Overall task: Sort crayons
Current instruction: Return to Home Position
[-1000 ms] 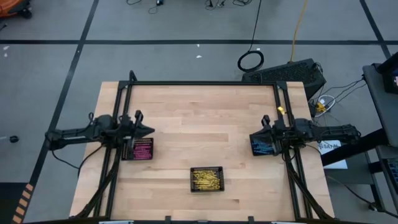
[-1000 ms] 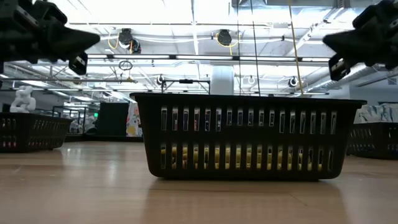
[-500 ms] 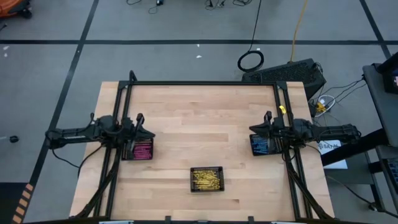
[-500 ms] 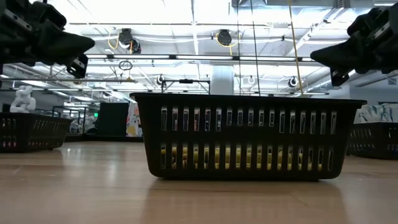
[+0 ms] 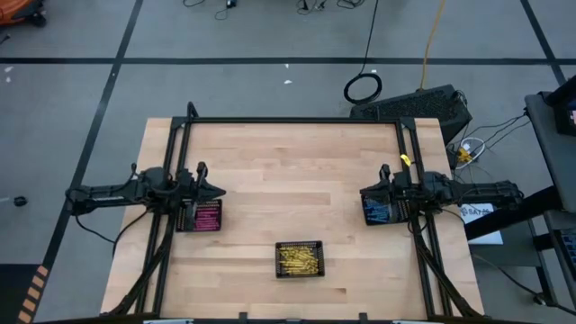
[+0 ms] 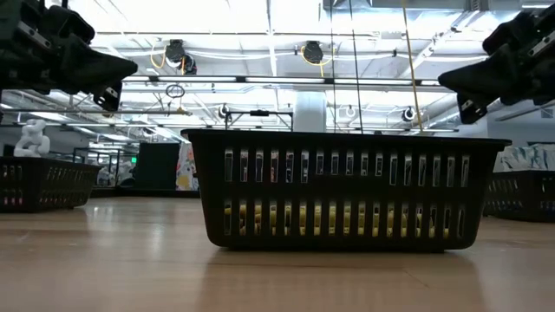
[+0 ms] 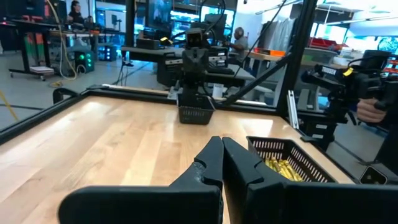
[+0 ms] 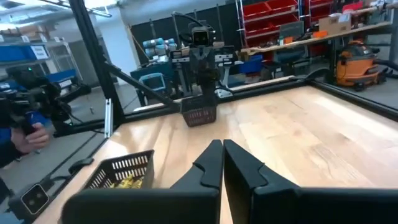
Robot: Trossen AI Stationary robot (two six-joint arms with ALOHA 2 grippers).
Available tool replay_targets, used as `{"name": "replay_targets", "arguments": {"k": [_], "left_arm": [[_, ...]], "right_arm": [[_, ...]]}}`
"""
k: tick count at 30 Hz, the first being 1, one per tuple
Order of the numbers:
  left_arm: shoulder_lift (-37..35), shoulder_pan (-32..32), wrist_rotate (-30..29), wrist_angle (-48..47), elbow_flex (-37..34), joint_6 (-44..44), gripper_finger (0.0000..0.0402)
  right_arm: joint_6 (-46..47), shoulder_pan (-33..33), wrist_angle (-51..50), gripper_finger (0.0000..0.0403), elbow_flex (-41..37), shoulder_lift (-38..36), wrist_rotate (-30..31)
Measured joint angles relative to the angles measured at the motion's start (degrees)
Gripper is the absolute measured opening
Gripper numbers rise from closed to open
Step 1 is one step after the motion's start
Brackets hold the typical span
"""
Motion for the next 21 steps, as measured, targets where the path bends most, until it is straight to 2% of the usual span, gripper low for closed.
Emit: {"name": "replay_targets", "arguments": {"k": [5,9,21], "left_arm": [[0.0,0.0,0.0,0.0,0.0,0.0,0.0000],[0.0,0.0,0.0,0.0,0.0,0.0,0.0000],[0.0,0.0,0.0,0.1,0.0,0.0,0.0000]], "right_arm": [[-3.3,-3.9,0.1,0.0000,0.0,0.0,-6.1],[-7.1,-6.1,0.6,0.0000,0.0,0.0,-6.1],[-7.4,-6.3,-0.2,0.0000,0.0,0.3,-6.0]]}}
